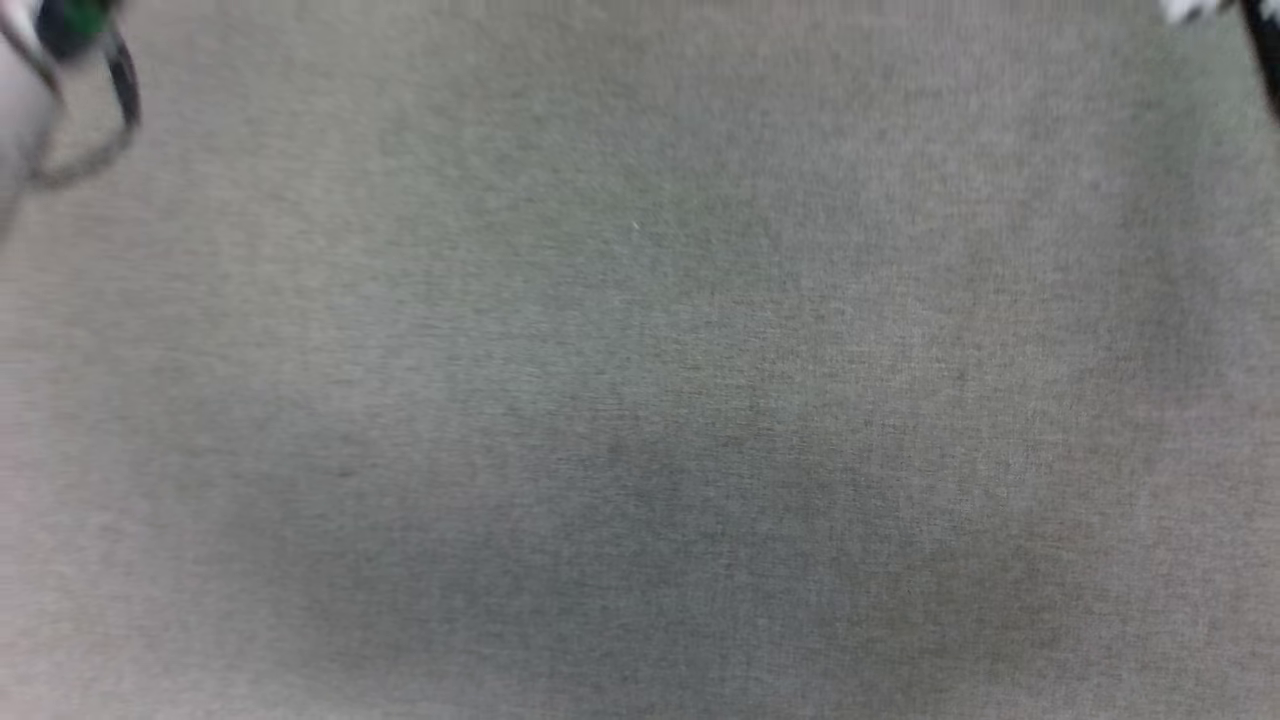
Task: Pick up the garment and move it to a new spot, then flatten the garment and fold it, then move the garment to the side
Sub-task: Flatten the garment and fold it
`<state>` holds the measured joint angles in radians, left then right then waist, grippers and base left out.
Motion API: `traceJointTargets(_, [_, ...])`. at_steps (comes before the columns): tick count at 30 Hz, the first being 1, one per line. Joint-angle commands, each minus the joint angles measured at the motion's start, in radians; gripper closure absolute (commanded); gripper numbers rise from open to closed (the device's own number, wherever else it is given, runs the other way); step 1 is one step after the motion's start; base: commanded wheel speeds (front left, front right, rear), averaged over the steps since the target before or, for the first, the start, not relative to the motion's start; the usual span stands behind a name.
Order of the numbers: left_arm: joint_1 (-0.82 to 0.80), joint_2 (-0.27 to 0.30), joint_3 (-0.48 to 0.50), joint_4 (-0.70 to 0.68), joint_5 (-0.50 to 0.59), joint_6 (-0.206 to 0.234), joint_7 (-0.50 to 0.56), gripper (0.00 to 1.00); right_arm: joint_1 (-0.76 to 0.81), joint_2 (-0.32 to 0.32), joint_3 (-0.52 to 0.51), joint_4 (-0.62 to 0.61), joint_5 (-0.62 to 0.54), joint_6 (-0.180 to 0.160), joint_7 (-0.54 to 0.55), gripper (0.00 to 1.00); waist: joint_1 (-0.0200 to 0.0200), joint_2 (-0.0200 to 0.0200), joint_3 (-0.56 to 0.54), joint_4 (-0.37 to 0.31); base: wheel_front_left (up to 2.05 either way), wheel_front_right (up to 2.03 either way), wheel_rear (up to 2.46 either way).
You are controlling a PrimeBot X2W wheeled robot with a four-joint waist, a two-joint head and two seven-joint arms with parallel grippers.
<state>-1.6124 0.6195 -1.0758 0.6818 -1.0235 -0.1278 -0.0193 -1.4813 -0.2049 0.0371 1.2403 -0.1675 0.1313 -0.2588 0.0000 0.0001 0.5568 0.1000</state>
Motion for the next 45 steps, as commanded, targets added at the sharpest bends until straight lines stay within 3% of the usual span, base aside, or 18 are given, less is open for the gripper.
traceJointTargets(1, [0.029,0.017,-0.004,-0.02,-0.005,0.007,0.002,1.0,0.023,0.001,0.012,0.005,0.012,-0.001,-0.005,1.0,0.0,-0.0001,-0.07,0.032,0.0,0.0,0.0])
traceJointTargets(6, [0.208,0.071,-0.036,-0.197,-0.052,0.07,0.03,1.0,0.138,-0.007,0.08,0.012,0.094,-0.001,-0.006,1.0,0.0,-0.0001,-0.146,0.047,0.0,0.0,0.0])
traceJointTargets(14, [0.529,0.22,-0.087,-0.555,-0.149,0.25,0.056,1.0,0.408,-0.041,0.236,-0.073,0.279,-0.001,-0.006,1.0,0.0,-0.0001,-0.276,0.053,0.0,0.0,0.0])
traceJointTargets(18, [0.675,0.308,-0.107,-0.723,-0.196,0.359,0.04,1.0,0.551,-0.089,0.326,-0.176,0.396,-0.001,0.015,1.0,0.0,-0.0001,-0.316,0.045,0.0,0.0,0.0])
traceJointTargets(25, [0.886,0.424,-0.133,-0.945,-0.279,0.511,-0.015,1.0,0.824,-0.246,0.419,-0.477,0.586,-0.001,0.116,1.0,0.0,-0.0001,-0.345,0.035,0.0,0.0,0.0])
traceJointTargets(33, [1.082,0.464,-0.155,-1.111,-0.375,0.644,-0.096,1.0,1.16,-0.383,0.339,-0.848,0.663,-0.001,0.229,1.0,0.0,-0.0001,-0.355,0.033,0.0,0.0,0.0])
traceJointTargets(45, [1.251,0.52,-0.161,-1.246,-0.47,0.771,-0.17,1.0,1.545,-0.366,0.15,-1.22,0.635,-0.001,0.379,1.0,0.0,-0.0001,-0.329,0.019,0.0,0.0,0.0])
